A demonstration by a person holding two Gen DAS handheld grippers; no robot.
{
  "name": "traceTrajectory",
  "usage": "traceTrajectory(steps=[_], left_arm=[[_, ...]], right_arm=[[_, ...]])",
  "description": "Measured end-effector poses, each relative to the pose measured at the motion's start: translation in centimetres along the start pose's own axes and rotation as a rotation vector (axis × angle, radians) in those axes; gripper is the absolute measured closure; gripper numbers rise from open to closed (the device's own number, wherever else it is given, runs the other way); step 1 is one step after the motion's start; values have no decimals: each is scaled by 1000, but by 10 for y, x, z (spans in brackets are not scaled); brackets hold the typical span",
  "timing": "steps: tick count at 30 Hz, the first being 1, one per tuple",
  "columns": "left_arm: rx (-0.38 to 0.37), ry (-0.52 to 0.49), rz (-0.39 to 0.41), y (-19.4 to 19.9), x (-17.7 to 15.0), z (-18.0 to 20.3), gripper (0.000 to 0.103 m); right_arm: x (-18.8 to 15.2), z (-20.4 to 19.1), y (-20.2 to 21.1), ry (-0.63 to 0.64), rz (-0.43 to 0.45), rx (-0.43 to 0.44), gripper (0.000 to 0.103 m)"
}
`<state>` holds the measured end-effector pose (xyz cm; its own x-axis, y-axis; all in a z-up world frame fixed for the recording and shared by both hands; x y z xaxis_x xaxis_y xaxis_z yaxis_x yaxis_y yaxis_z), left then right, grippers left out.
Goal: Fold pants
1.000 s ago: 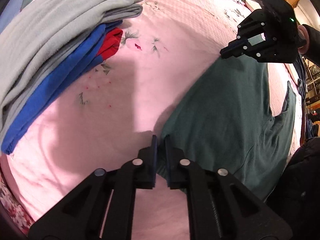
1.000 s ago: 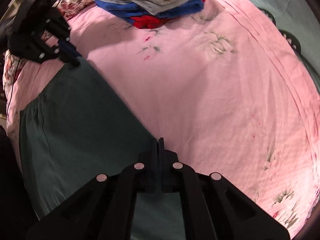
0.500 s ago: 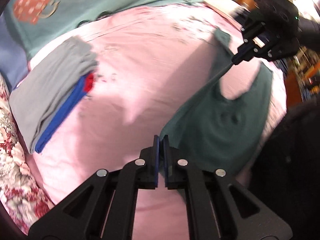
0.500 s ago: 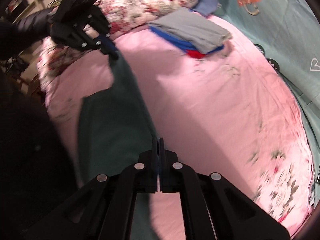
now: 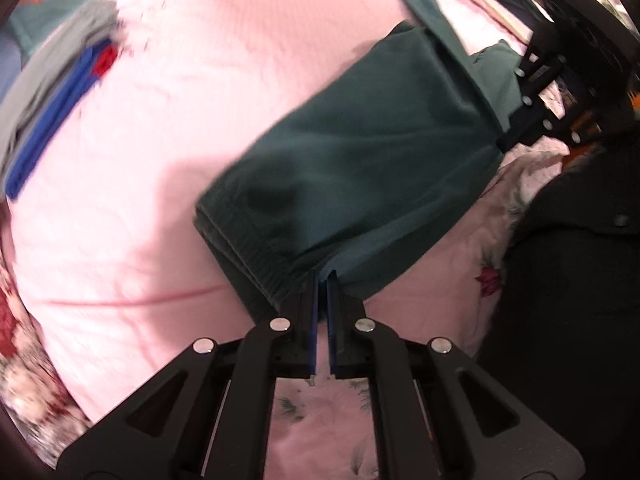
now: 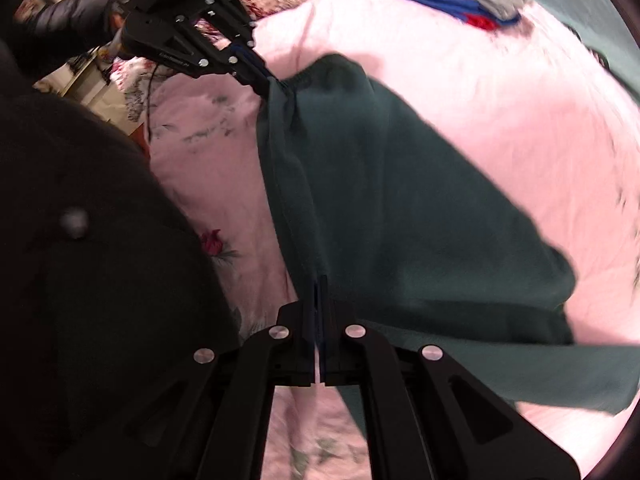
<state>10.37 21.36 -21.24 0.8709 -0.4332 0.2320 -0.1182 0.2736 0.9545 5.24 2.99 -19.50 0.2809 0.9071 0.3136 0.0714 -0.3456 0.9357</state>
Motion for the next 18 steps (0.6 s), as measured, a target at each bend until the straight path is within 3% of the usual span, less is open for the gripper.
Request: traceTrajectory(steps=[5, 6, 7, 8, 9, 10, 14, 16, 18], left_arm=[[35, 57, -14, -20, -8, -7, 95], [41, 70, -16, -16, -8, -7, 95], [44, 81, -14, -10, -8, -7, 93], [58, 92, 8, 3, -8, -5, 76], [75, 103, 33, 13, -11, -3, 64], [97, 117, 59, 24, -10, -3, 50], [97, 193, 191, 64, 15, 17, 48], [28, 235, 262, 71, 38, 38, 46], [-56, 249, 303, 62, 65, 73, 44]], right_arm=[[-25, 5, -31, -165, -63, -8, 97], [-27, 7, -24, -218, -38, -12, 92], [-29, 11, -12, -259, -9, -12, 75], [-32, 17, 4, -305, 44, -15, 60], [-37, 27, 23, -363, 116, -29, 56], [-51, 49, 51, -462, 202, -61, 55], [-131, 152, 121, -922, 365, -213, 55], [-175, 204, 145, -1145, 400, -282, 55], [-198, 245, 160, -1267, 426, -332, 55]])
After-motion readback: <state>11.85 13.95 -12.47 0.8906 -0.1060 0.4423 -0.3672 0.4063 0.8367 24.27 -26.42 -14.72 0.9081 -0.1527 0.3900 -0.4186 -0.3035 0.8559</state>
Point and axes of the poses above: each gripper's, at about its wrist camera, not at the fingertips, and y roughly against the way its jaws point, z to its right, x to its top, the point moved 6 cm from there along -y, roughly the way its jaws point, and after that the axes turned 8 degrees about y, right-handed, at the moved point
